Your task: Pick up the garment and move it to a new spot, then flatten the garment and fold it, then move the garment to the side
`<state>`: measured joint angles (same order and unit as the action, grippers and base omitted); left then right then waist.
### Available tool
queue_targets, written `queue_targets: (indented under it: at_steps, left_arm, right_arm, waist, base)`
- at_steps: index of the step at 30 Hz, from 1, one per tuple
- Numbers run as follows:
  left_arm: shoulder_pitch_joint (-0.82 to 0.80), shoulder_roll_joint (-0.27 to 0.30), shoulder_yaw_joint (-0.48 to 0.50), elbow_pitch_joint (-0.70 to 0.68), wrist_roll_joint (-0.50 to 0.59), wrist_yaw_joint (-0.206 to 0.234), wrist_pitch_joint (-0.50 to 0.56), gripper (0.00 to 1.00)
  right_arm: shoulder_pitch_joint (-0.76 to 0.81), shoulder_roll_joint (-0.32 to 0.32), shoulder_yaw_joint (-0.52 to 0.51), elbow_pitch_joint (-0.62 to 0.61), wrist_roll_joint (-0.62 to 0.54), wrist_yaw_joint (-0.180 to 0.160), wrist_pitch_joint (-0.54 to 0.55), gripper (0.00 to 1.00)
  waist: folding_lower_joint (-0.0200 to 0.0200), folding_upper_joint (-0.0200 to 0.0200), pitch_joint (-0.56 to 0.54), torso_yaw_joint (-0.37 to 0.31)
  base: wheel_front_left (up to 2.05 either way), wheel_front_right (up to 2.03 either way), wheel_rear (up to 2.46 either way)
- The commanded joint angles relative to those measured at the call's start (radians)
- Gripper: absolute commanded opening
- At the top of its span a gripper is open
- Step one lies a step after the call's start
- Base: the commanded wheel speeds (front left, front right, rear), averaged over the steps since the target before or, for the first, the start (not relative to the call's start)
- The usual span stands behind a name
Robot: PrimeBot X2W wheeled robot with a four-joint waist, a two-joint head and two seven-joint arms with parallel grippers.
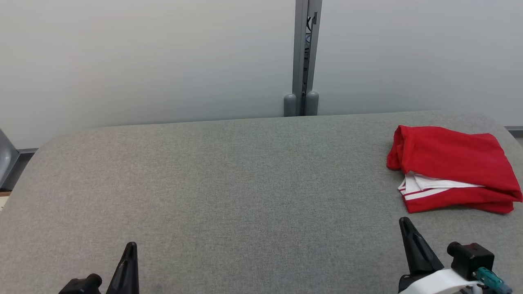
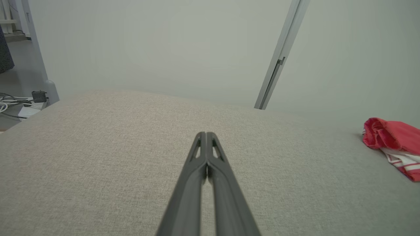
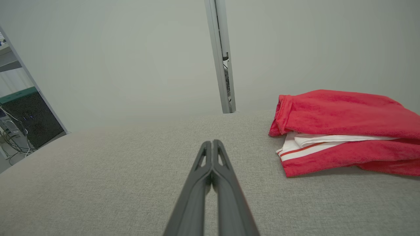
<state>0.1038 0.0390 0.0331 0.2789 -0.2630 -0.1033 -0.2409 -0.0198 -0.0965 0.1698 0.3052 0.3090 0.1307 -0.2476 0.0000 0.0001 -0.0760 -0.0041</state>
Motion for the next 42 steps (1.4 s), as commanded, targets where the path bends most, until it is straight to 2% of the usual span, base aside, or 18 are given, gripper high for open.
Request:
queue_targets:
  at_steps: [1,20,42]
  left_arm:
    - [-0.030,0.005,0.010,-0.012,-0.041,-0.001,0.011,0.00]
    - [-0.074,0.008,0.024,-0.024,-0.367,-0.008,0.092,0.00]
    - [-0.119,0.010,0.042,-0.029,-0.665,-0.015,0.171,0.00]
  right_arm:
    - [-0.024,-0.004,-0.013,-0.018,0.040,0.000,0.007,0.00]
    - [-0.044,0.007,-0.080,-0.031,0.354,0.000,0.095,0.00]
    - [-0.061,0.017,-0.142,-0.041,0.642,0.000,0.176,0.00]
  waist:
    - [0.0000,-0.0001,0.001,0.000]
    - [0.0000,-0.0001,0.013,0.001]
    - [0.0000,-0.0001,0.027,0.001]
  base:
    - [0.00,0.00,0.00]
    - [0.00,0.00,0.00]
    - [0.00,0.00,0.00]
